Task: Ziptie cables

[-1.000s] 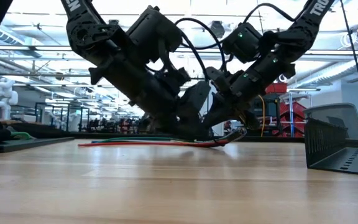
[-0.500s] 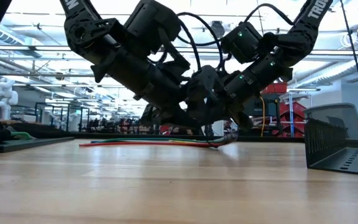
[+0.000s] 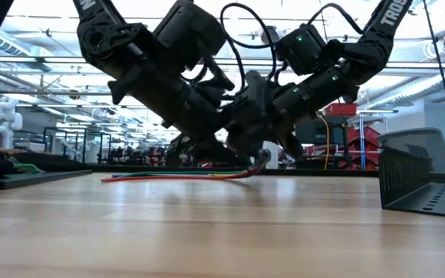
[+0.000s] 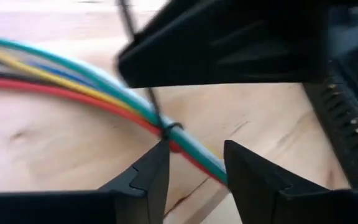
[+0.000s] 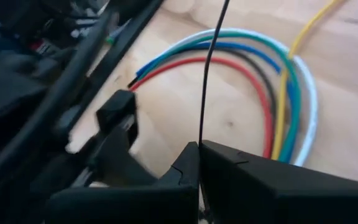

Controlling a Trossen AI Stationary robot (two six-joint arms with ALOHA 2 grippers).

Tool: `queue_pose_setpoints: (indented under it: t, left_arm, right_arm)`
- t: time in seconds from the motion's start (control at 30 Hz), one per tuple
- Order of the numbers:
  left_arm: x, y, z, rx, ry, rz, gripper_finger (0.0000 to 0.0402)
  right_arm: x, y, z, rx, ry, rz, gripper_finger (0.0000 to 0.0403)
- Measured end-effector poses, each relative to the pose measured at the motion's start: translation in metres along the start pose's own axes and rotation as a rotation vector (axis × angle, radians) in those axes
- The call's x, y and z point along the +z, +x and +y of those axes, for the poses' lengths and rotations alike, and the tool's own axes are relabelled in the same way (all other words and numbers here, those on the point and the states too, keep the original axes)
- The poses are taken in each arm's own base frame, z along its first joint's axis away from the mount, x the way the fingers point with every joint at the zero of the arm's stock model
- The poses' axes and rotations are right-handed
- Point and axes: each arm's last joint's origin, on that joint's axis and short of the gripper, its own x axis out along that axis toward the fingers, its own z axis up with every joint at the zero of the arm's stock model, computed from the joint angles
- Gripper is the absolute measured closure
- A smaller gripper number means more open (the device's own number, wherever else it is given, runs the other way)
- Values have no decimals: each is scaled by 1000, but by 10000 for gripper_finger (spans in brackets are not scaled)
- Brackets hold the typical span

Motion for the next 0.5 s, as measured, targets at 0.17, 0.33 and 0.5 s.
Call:
queue_pose_setpoints:
  t: [0.17, 0.33, 0.5]
  left_arm:
    - [-4, -3, 3, 43, -84, -26, 264]
    - [-8, -6, 4, 68, -121, -57, 265]
    - [-9, -6, 3, 65, -125, -56, 265]
  right_arm:
    - [-3, 0, 2, 9, -17, 28, 403]
    - [-4, 0, 2, 8, -28, 32, 403]
    - [-4, 0, 2, 10, -38, 30, 403]
